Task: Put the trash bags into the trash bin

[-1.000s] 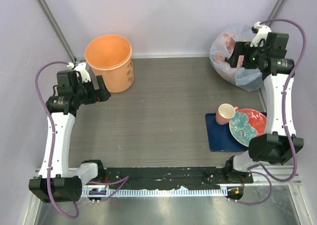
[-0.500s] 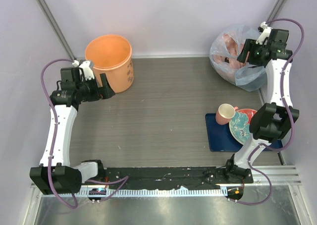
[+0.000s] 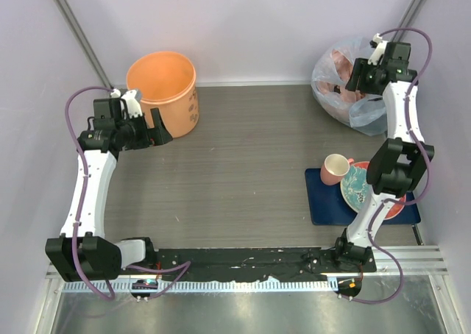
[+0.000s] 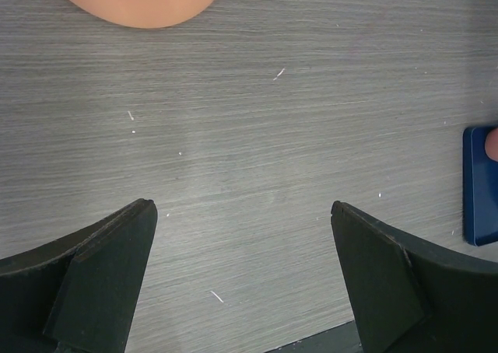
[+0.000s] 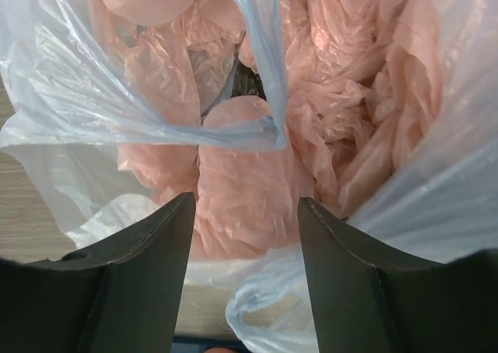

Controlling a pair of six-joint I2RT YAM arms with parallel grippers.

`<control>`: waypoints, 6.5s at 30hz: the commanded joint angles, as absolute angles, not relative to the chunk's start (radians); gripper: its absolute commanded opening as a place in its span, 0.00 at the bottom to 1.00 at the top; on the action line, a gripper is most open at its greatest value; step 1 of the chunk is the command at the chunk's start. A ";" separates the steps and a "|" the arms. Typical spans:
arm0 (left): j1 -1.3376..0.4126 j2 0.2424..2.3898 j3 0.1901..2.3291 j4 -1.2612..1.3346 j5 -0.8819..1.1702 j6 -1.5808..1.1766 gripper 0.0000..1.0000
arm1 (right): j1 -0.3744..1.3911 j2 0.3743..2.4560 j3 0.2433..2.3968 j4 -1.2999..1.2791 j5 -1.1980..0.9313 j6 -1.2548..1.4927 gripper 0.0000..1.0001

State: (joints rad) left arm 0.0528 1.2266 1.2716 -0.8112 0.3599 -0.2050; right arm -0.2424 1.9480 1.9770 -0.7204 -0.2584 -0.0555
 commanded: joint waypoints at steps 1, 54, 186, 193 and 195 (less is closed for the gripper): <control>0.055 1.227 1.296 -0.790 0.365 -0.195 1.00 | -0.203 1.979 2.040 -0.669 -0.198 -0.075 0.61; 0.046 1.207 1.347 -0.634 0.802 -0.078 1.00 | -0.112 1.499 2.085 -0.499 -0.356 0.031 0.01; -0.342 1.068 1.190 -0.265 0.779 -0.260 0.00 | 0.545 1.276 1.285 -0.619 -0.551 -0.084 0.01; -0.342 1.112 1.330 -0.572 0.752 0.084 0.00 | 0.537 1.423 1.437 -0.899 -0.529 -0.504 0.01; -0.342 1.111 1.331 -0.627 0.749 0.127 0.00 | 0.534 1.477 1.500 -0.957 -0.532 -0.561 0.01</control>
